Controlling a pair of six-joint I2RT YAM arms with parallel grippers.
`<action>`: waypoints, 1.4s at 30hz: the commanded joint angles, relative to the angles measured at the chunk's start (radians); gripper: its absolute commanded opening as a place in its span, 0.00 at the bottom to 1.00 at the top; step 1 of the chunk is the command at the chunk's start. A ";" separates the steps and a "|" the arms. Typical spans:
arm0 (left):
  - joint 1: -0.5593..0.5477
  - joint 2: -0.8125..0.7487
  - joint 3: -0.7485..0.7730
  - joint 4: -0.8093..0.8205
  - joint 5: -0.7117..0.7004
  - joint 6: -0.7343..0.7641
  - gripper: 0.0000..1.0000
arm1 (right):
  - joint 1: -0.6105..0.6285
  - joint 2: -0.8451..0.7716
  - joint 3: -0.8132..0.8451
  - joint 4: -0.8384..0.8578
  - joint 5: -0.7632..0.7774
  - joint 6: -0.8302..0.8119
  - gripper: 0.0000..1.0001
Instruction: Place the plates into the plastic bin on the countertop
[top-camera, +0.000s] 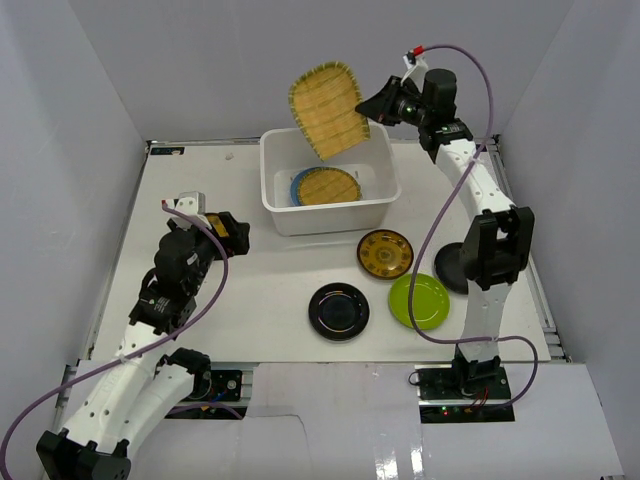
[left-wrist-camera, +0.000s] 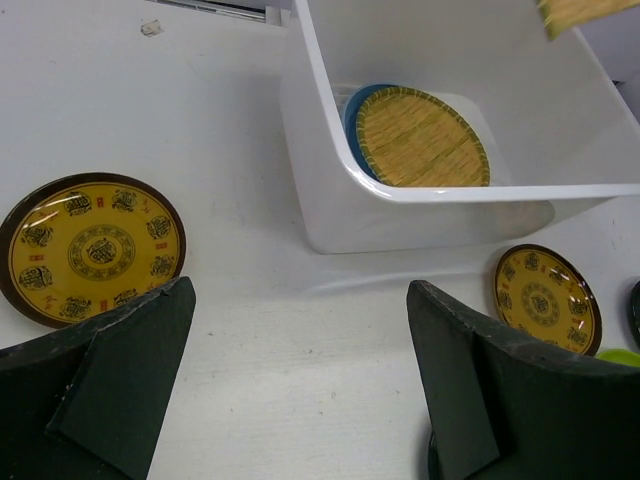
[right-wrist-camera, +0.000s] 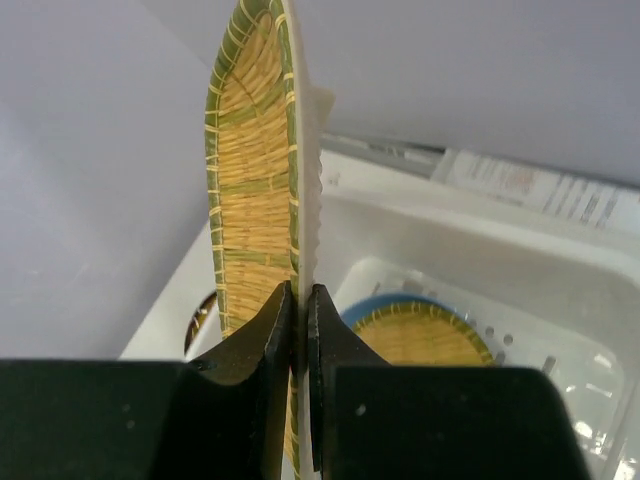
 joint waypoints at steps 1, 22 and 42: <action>0.005 -0.017 0.001 0.014 0.016 -0.003 0.98 | 0.018 0.047 0.112 -0.153 -0.085 -0.073 0.08; 0.004 -0.019 0.000 0.017 0.027 -0.007 0.98 | 0.067 0.217 0.062 -0.351 -0.048 -0.182 0.10; 0.001 0.128 0.049 -0.139 -0.026 -0.274 0.98 | 0.131 0.053 0.033 -0.382 0.245 -0.235 0.82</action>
